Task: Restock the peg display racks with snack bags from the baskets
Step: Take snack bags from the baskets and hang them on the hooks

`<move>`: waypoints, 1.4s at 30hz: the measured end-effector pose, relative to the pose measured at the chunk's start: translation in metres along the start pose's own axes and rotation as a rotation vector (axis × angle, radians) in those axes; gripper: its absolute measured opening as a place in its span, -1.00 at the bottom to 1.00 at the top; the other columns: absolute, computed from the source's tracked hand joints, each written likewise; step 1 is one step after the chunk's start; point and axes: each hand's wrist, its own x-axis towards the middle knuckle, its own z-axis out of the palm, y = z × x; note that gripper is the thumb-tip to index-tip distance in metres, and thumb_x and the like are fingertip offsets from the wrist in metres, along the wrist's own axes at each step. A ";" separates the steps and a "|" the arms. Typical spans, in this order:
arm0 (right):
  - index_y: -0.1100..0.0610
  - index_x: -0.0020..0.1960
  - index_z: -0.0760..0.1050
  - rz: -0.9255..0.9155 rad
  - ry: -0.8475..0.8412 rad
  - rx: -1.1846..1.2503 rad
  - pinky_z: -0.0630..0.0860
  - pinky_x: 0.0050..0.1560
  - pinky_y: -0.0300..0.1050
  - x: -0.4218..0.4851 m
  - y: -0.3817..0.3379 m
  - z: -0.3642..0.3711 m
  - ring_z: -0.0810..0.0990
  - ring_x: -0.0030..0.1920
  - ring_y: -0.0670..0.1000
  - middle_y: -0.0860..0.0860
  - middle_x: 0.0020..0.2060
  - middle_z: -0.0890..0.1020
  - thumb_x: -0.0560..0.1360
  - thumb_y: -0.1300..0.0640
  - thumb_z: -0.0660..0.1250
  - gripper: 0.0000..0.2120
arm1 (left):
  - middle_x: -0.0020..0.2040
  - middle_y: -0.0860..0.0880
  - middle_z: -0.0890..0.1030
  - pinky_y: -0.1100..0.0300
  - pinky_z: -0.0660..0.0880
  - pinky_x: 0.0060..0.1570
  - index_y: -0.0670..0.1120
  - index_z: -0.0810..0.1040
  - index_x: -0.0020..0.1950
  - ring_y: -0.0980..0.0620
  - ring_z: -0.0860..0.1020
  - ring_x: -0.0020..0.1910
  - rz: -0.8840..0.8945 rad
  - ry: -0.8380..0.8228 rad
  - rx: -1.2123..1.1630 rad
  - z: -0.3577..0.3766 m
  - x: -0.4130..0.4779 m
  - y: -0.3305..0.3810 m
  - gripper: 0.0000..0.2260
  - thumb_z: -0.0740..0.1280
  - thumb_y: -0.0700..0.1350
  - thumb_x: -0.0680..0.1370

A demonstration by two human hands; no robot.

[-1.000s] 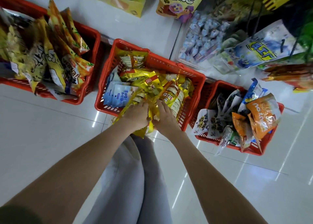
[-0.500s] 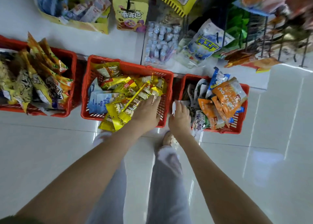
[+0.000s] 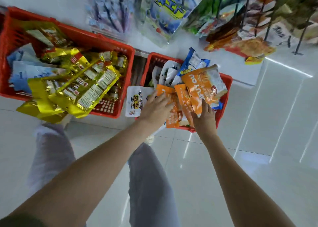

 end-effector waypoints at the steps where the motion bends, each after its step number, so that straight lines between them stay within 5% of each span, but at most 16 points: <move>1: 0.18 0.53 0.11 -0.021 -0.043 -0.008 0.18 0.43 0.12 0.007 0.005 0.001 0.19 0.46 0.21 0.16 0.47 0.27 0.55 0.01 0.30 -0.34 | 0.49 -0.15 0.27 -0.07 -0.04 0.48 -0.09 0.25 0.50 -0.12 0.17 0.50 -0.064 -0.047 0.003 0.006 0.005 0.000 -0.56 0.06 0.06 0.66; 4: 0.11 0.56 0.01 -0.094 -0.108 -0.067 0.14 0.47 0.16 0.030 0.012 0.008 0.08 0.52 0.13 0.10 0.52 0.17 0.57 -0.04 0.27 -0.31 | 0.44 -0.18 0.29 -0.04 0.22 0.38 -0.10 0.20 0.50 -0.17 0.28 0.40 -0.311 -0.118 -0.160 0.019 0.014 0.001 -0.52 0.09 0.10 0.65; 8: 0.07 0.57 -0.10 -0.116 -0.171 -0.138 0.14 0.48 0.15 0.052 0.015 0.019 -0.01 0.55 0.07 0.05 0.54 0.11 0.63 0.06 0.16 -0.37 | 0.39 -0.16 0.32 0.02 0.29 0.32 -0.14 0.16 0.49 -0.15 0.30 0.36 -0.594 0.127 -0.448 0.028 0.028 0.012 -0.49 0.27 -0.11 0.60; 11: 0.09 0.56 -0.09 -0.073 -0.177 -0.201 0.28 0.41 0.17 0.058 0.016 0.022 0.13 0.52 0.13 0.11 0.51 0.20 0.63 0.10 0.12 -0.40 | 0.33 -0.19 0.34 0.06 0.33 0.27 -0.18 0.17 0.45 -0.14 0.33 0.31 -0.783 0.275 -0.567 0.027 0.038 0.019 -0.44 0.36 -0.21 0.53; 13: 0.11 0.56 -0.11 -0.067 -0.164 -0.261 0.28 0.42 0.15 0.060 0.018 0.023 0.16 0.51 0.15 0.13 0.50 0.23 0.64 0.07 0.11 -0.41 | 0.23 -0.20 0.44 0.05 0.40 0.18 -0.21 0.31 0.36 -0.15 0.40 0.24 -0.857 0.345 -0.631 0.028 0.043 0.020 -0.58 0.35 -0.21 0.54; 16: 0.16 0.54 -0.07 -0.077 -0.163 -0.288 0.34 0.38 0.14 0.060 0.022 0.025 0.20 0.49 0.18 0.17 0.47 0.27 0.63 0.09 0.10 -0.43 | -0.10 -0.11 0.56 0.20 0.39 -0.21 -0.18 0.51 0.02 -0.04 0.53 -0.09 -0.776 0.411 -0.593 0.026 0.046 0.023 -0.89 0.29 -0.14 0.58; 20: 0.22 0.35 0.26 -0.108 -0.116 -0.329 0.52 0.03 0.04 0.054 0.022 0.021 0.58 0.12 0.21 0.20 0.12 0.58 0.62 0.25 0.09 -0.69 | -0.39 0.00 0.43 0.30 0.28 -0.46 -0.08 0.36 -0.28 0.10 0.40 -0.43 -0.731 0.273 -0.765 0.019 0.046 0.034 -0.69 0.15 -0.05 0.65; 23: 0.21 0.33 0.35 -0.204 -0.100 -0.277 0.52 -0.03 0.05 0.043 0.018 0.015 0.60 0.04 0.21 0.20 0.08 0.60 0.59 0.32 0.11 -0.68 | -0.32 0.04 0.48 0.28 0.29 -0.43 -0.07 0.45 -0.15 0.08 0.48 -0.33 -0.723 0.088 -0.838 0.024 0.048 0.044 -0.71 0.15 0.08 0.64; 26: 0.20 0.44 0.26 -0.260 -0.016 -0.129 0.48 0.12 0.10 0.030 0.018 0.015 0.50 0.22 0.21 0.21 0.25 0.51 0.57 0.31 0.19 -0.55 | -0.21 0.07 0.57 0.25 0.36 -0.36 -0.04 0.53 -0.01 0.06 0.54 -0.24 -0.748 0.117 -0.941 0.035 0.048 0.046 -0.72 0.28 0.18 0.55; 29: 0.16 0.54 0.01 -0.235 0.012 -0.164 0.15 0.45 0.13 0.039 0.027 0.024 0.12 0.50 0.19 0.18 0.49 0.20 0.57 0.12 0.28 -0.34 | -0.29 0.10 0.56 0.24 0.39 -0.34 0.00 0.55 -0.15 0.10 0.54 -0.31 -0.787 0.110 -0.954 0.044 0.051 0.044 -0.76 0.35 0.17 0.51; 31: 0.10 0.56 -0.18 -0.186 -0.026 -0.240 -0.08 0.49 0.15 0.055 0.031 0.031 -0.10 0.54 0.21 0.20 0.54 -0.01 0.59 0.01 0.25 -0.24 | -0.39 0.06 0.50 0.25 0.32 -0.43 -0.03 0.45 -0.32 0.10 0.47 -0.41 -0.809 0.129 -0.982 0.052 0.055 0.044 -0.72 0.34 0.04 0.54; 33: 0.07 0.56 -0.26 -0.147 -0.077 -0.296 -0.09 0.50 0.19 0.070 0.032 0.039 -0.15 0.53 0.25 0.24 0.54 -0.08 0.60 0.04 0.21 -0.24 | -0.44 0.03 0.44 0.27 0.24 -0.50 -0.05 0.36 -0.38 0.09 0.39 -0.49 -0.825 0.161 -1.030 0.061 0.060 0.044 -0.69 0.31 -0.08 0.56; 37: 0.14 0.55 -0.30 -0.126 -0.107 -0.331 0.10 0.50 0.10 0.083 0.029 0.051 -0.06 0.53 0.24 0.26 0.52 0.00 0.58 0.28 0.18 -0.23 | -0.44 0.03 0.46 0.24 0.32 -0.46 -0.03 0.43 -0.33 0.10 0.42 -0.48 -0.835 0.164 -1.186 0.062 0.068 0.053 -0.74 0.33 0.00 0.53; 42: 0.22 0.55 -0.07 -0.173 -0.109 -0.378 0.40 0.25 0.03 0.066 0.017 0.038 0.37 0.38 0.22 0.21 0.44 0.30 0.60 0.25 0.16 -0.39 | -0.17 0.07 0.64 0.22 0.48 -0.19 -0.04 0.61 0.04 0.06 0.59 -0.17 -0.780 0.168 -1.297 0.054 0.070 0.064 -0.72 0.38 0.14 0.49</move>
